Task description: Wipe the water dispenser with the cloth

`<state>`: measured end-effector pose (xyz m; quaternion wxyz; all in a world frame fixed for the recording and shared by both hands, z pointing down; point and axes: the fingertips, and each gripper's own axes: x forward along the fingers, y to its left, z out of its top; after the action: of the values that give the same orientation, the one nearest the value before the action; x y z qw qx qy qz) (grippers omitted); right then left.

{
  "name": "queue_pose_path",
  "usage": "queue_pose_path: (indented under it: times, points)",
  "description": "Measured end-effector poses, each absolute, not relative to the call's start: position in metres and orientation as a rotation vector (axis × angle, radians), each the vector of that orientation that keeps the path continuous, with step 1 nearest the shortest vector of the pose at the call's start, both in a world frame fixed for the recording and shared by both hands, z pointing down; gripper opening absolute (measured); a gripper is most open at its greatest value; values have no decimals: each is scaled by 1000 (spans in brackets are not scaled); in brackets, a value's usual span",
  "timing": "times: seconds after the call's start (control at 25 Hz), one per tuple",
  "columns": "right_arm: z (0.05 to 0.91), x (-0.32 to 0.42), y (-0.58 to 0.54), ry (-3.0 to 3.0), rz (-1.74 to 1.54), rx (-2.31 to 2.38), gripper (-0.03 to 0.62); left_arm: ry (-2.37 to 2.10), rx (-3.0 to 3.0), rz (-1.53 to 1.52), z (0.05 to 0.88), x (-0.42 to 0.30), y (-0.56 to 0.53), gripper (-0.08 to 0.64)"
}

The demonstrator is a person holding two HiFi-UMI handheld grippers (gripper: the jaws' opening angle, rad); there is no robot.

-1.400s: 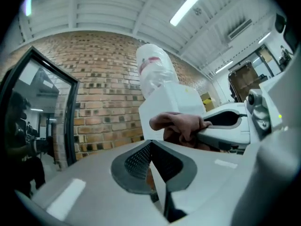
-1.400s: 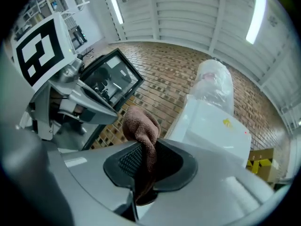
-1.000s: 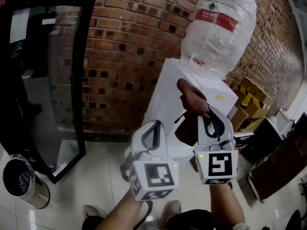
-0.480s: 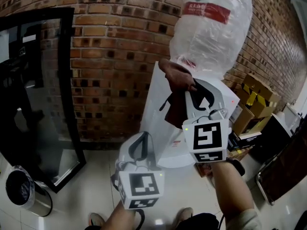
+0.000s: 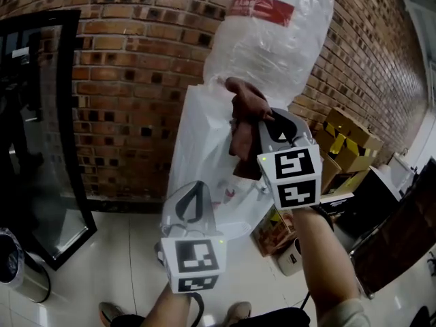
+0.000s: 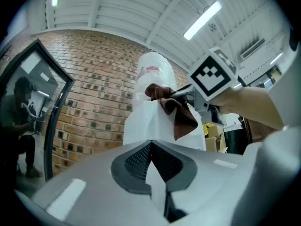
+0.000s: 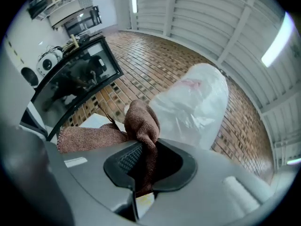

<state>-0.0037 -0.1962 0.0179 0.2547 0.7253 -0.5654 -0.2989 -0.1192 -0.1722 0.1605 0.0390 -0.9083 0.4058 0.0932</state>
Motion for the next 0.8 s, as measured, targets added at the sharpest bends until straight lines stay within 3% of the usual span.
queue_pose_path:
  times: [0.8]
  points:
    - [26,184,-151,-1377,-558,2256,61,1047,-2831,-6,221,-13,-133,0]
